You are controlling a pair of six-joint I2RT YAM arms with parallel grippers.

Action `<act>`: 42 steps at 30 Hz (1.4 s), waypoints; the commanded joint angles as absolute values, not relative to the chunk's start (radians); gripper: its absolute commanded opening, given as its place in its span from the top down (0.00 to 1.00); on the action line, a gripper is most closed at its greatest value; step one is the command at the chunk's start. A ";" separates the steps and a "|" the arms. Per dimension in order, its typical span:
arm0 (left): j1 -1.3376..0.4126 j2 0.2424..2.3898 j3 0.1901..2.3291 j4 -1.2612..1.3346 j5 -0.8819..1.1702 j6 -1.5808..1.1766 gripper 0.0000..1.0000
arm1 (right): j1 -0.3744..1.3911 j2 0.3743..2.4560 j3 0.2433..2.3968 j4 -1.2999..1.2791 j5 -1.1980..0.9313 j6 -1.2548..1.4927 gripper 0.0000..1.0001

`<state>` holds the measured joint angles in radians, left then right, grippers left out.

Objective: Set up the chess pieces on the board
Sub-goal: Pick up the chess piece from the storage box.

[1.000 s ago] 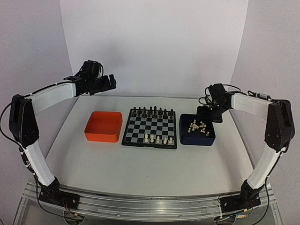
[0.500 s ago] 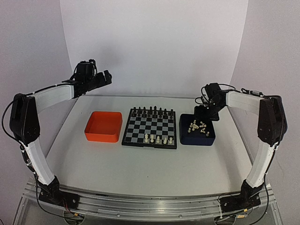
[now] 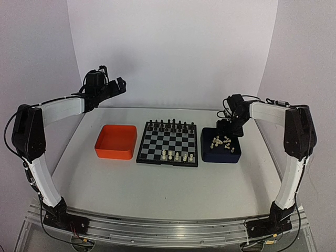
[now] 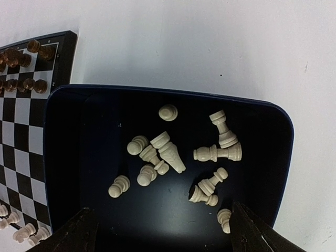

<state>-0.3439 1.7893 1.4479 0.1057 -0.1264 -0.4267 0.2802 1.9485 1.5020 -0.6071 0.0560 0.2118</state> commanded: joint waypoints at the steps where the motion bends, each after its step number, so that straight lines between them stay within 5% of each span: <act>1: -0.344 1.811 1.455 0.177 -0.136 -0.420 0.00 | 0.277 1.978 1.573 -0.659 0.029 0.136 0.15; 23: -0.343 1.906 1.550 0.164 -0.137 -0.408 0.00 | 0.277 2.097 1.735 -0.819 0.083 -0.273 0.15; 31: -0.344 1.925 1.571 0.147 -0.108 -0.400 0.00 | 0.278 2.137 1.819 -0.923 0.123 -0.562 0.35; 42: -0.344 1.901 1.551 0.146 -0.057 -0.391 0.00 | 0.278 2.195 1.916 -1.016 0.133 -0.755 0.42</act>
